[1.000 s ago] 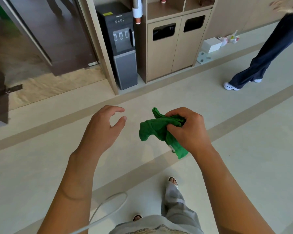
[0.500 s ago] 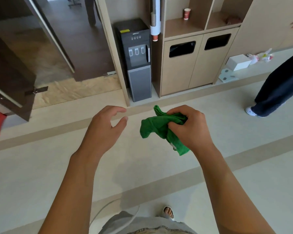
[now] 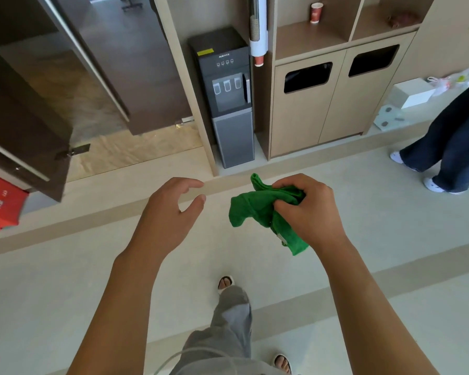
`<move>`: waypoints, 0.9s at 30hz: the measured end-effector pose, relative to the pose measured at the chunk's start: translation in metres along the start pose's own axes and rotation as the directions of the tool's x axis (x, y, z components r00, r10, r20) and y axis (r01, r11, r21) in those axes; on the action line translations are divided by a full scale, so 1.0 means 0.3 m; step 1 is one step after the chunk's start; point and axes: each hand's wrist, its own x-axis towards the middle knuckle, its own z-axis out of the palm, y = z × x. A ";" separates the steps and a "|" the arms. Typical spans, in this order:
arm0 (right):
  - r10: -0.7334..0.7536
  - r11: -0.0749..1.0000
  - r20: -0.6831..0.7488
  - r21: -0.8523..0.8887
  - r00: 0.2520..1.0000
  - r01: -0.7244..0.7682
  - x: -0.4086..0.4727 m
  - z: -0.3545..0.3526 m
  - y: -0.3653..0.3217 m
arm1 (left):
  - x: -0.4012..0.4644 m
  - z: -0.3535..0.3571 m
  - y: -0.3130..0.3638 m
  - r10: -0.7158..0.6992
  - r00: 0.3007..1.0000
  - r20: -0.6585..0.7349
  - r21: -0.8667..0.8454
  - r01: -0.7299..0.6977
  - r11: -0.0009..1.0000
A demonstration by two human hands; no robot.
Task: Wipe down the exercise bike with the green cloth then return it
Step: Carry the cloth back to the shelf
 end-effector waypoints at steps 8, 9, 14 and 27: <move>0.012 0.998 -0.019 -0.064 1.000 -0.014 0.355 0.131 -0.028 | 0.409 -0.040 -0.171 0.008 1.000 -0.014 -0.087 -0.009 0.996; 0.015 0.997 -0.029 -0.070 0.999 -0.017 0.407 0.148 -0.040 | 0.469 -0.059 -0.189 0.010 1.000 -0.010 -0.091 -0.011 0.996; 0.002 0.995 -0.086 -0.095 0.996 -0.010 0.660 0.253 -0.099 | 0.750 -0.134 -0.266 0.030 1.000 0.007 -0.112 -0.029 0.993; 0.019 0.985 -0.092 -0.168 0.996 -0.035 1.075 0.364 -0.110 | 1.173 -0.122 -0.373 0.066 0.997 0.037 -0.222 -0.056 0.974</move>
